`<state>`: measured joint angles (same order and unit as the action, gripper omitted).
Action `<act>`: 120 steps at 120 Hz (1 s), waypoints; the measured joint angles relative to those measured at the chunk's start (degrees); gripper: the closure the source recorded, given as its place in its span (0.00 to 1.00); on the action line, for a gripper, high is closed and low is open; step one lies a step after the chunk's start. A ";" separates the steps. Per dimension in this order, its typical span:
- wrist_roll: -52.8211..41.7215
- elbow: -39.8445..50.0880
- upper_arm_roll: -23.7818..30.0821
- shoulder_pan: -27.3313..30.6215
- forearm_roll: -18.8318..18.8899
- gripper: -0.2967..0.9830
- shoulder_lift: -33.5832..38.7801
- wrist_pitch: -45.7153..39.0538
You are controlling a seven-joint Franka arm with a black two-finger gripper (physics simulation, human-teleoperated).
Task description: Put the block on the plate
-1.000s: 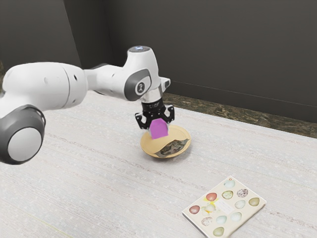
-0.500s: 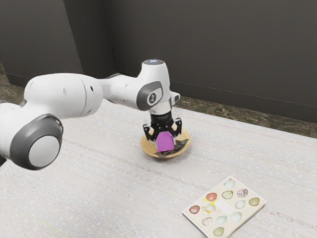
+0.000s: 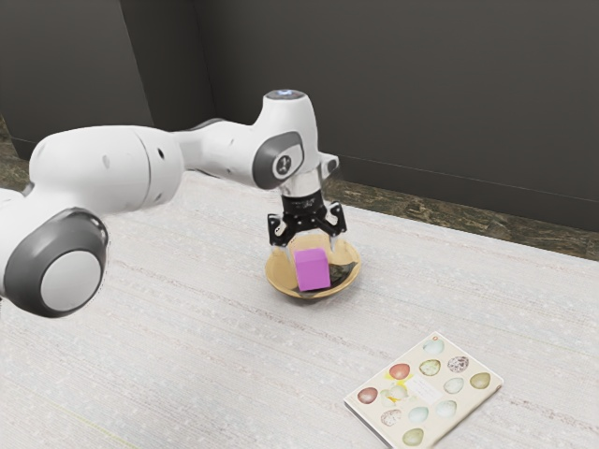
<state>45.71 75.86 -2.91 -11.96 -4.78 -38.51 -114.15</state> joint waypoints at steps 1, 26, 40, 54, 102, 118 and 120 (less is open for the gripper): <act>0.00 -0.01 0.00 0.03 0.10 0.26 0.33 0.19; -1.24 0.65 -0.19 0.95 2.79 0.24 11.59 6.99; -3.88 2.47 0.03 1.35 3.31 0.24 18.75 13.12; -7.24 7.18 3.10 3.76 3.50 0.24 27.38 19.26; -22.13 16.75 7.49 14.15 4.69 0.23 39.54 28.24; -26.03 17.23 7.61 16.41 5.09 0.23 39.68 28.83; -26.46 17.23 7.62 16.68 5.12 0.23 39.68 28.89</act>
<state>19.25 93.09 4.71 4.72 0.34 1.17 -85.26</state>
